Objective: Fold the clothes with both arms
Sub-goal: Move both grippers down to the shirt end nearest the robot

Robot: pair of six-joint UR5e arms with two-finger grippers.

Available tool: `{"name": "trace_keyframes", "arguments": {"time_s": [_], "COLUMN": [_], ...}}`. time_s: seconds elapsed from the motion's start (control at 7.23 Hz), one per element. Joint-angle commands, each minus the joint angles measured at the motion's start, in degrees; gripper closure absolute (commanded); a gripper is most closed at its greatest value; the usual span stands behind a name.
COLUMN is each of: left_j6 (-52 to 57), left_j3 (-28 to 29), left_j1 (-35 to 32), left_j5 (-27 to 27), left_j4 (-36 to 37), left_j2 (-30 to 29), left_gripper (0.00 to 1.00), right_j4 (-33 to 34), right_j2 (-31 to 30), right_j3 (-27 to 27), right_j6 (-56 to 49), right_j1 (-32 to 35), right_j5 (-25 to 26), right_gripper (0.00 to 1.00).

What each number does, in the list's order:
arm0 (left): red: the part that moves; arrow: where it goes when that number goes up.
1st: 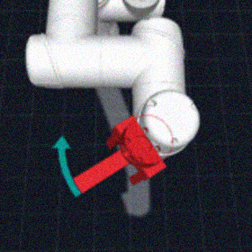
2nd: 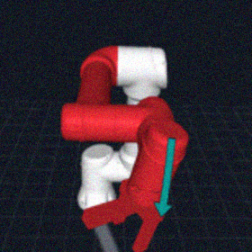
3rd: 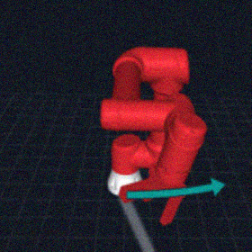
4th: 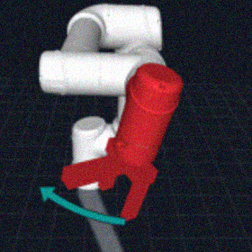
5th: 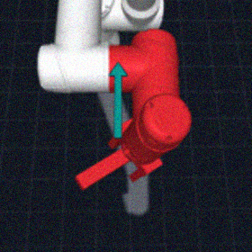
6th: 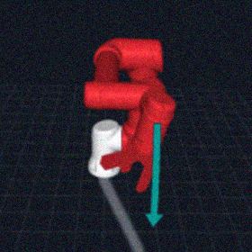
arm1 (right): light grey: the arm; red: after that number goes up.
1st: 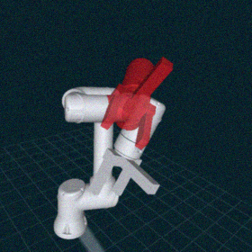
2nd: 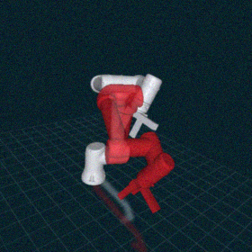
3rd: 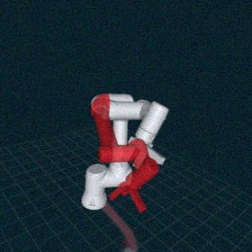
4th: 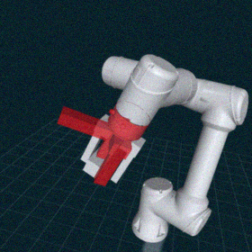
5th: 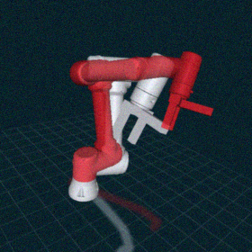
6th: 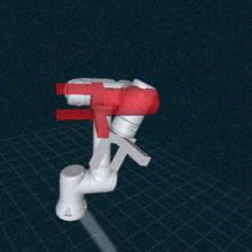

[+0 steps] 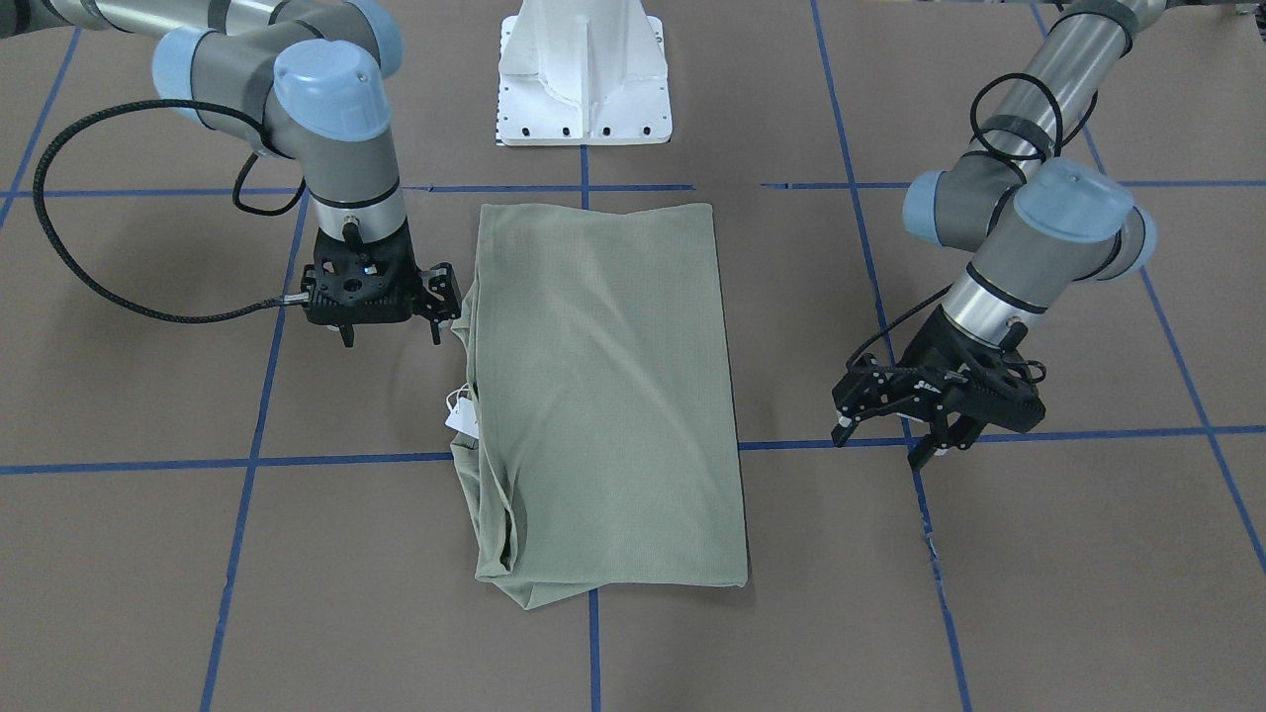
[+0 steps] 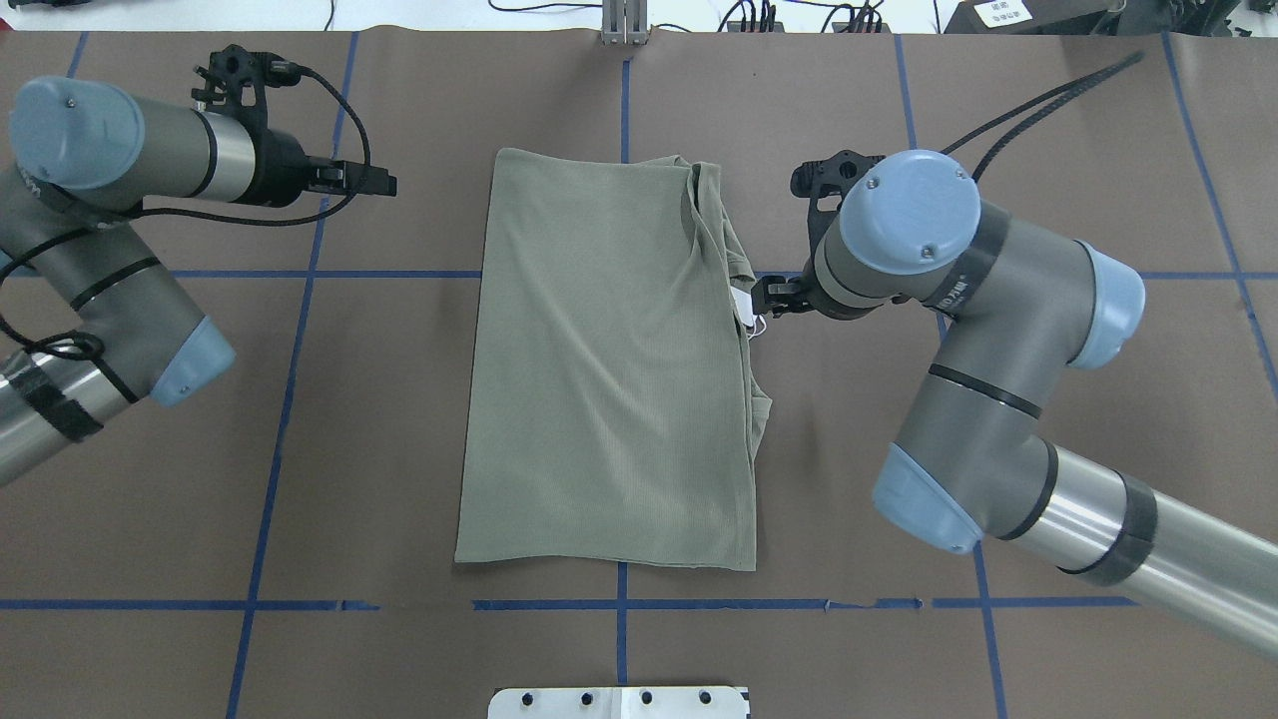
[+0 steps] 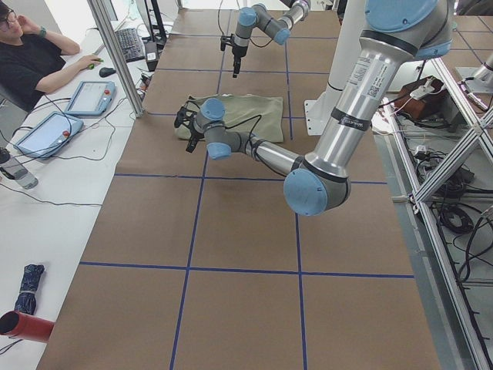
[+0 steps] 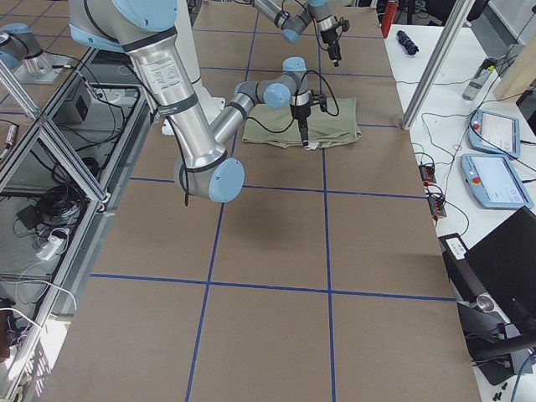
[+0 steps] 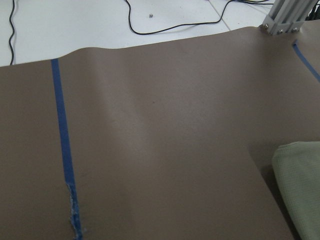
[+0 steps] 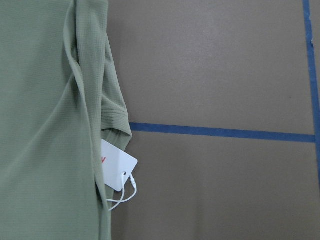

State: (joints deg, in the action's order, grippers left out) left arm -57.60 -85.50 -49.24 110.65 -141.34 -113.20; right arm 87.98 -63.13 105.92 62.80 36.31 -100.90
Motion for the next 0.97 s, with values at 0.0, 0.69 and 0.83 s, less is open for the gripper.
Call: {"name": "trace_keyframes", "arguments": {"time_s": [0.0, 0.69, 0.83], "left_j6": [-11.07, -44.74, -48.97], "left_j3": [-15.32, -27.62, -27.27], "left_j1": [7.53, 33.29, 36.72], "left_j5": [-0.61, -27.90, -31.34], "left_j4": [4.81, 9.77, 9.68], "left_j2": [6.30, 11.51, 12.47], "left_gripper": [0.00, 0.04, 0.11], "right_j4": [-17.15, -20.92, -22.93], "right_j2": [-7.76, -14.21, -14.73], "right_j3": [3.22, 13.34, 13.34], "right_j6": [13.93, 37.83, 37.83], "right_j1": [-1.23, -14.93, -15.56], "right_j5": [-0.97, 17.03, 17.75], "right_gripper": [0.00, 0.00, 0.00]}}
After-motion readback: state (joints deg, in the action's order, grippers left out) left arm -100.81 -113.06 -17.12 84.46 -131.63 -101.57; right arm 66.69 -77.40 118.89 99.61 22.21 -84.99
